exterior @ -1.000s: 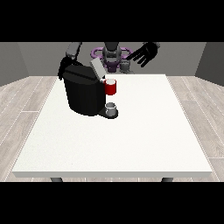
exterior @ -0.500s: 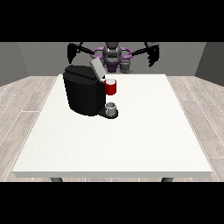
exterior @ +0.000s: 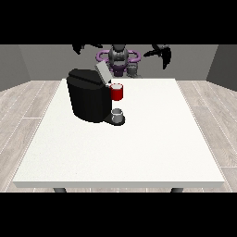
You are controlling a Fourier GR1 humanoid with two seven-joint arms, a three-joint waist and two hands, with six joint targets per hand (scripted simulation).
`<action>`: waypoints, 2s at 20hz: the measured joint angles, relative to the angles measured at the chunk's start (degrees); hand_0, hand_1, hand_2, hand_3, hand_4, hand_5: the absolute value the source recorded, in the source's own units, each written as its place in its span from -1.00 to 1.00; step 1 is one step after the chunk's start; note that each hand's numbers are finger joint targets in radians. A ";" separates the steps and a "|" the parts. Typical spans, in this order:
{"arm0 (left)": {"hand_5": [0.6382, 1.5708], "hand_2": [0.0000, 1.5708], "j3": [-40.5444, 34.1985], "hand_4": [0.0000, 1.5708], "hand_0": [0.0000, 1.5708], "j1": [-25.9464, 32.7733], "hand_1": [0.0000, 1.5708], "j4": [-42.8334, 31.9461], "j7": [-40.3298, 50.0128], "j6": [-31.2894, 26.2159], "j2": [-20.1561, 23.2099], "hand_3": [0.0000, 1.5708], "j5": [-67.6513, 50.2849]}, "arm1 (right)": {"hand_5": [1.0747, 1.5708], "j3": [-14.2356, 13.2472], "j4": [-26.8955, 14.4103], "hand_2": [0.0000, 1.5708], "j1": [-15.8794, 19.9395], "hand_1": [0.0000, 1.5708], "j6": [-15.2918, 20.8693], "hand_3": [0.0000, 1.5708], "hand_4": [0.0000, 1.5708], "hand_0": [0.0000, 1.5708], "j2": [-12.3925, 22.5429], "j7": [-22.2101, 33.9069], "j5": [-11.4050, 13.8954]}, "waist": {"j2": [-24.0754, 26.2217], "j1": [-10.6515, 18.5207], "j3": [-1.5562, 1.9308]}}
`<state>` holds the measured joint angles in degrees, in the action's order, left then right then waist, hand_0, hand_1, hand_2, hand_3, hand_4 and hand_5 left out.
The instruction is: Insert the coffee pod into the coffee machine and close the lid
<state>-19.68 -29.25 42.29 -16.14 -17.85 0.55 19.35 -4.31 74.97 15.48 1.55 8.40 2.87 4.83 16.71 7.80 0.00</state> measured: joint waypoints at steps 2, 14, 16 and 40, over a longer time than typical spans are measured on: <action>1.00 -1.00 1.48 -0.54 -1.00 0.92 -1.00 2.19 0.43 0.69 -0.19 -1.00 -1.60 | 1.00 -1.51 -0.67 -1.00 2.24 -1.00 -0.39 -1.00 -1.00 -1.00 0.88 0.46 -1.06 | -1.66 0.44 0.01; 1.00 -1.00 9.43 -0.59 -1.00 6.29 -1.00 17.11 5.25 1.03 -0.51 -1.00 -7.91 | 1.00 -8.88 -9.58 -1.00 11.74 -1.00 -2.11 -1.00 -0.81 -1.00 3.50 4.12 -8.20 | -8.50 4.90 0.02; 1.00 -1.00 9.71 -0.66 -1.00 7.20 -1.00 20.37 6.78 0.65 -0.17 -1.00 -8.91 | 1.00 -9.21 -10.85 -1.00 11.98 -1.00 -3.04 -1.00 -0.93 -1.00 3.80 3.25 -8.93 | -9.52 4.76 0.01; 1.00 -1.00 10.59 -0.56 -1.00 15.29 -1.00 36.10 8.77 4.33 4.06 -1.00 -12.47 | 1.00 -2.63 -17.37 -1.00 25.29 -1.00 -2.58 -1.00 -0.73 -1.00 0.87 1.33 -5.39 | -19.16 0.66 0.04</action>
<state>-9.09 -13.97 78.40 -7.38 -13.52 4.61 6.88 -6.94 57.59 40.78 -1.03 9.27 4.20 -0.56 -2.45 8.45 0.04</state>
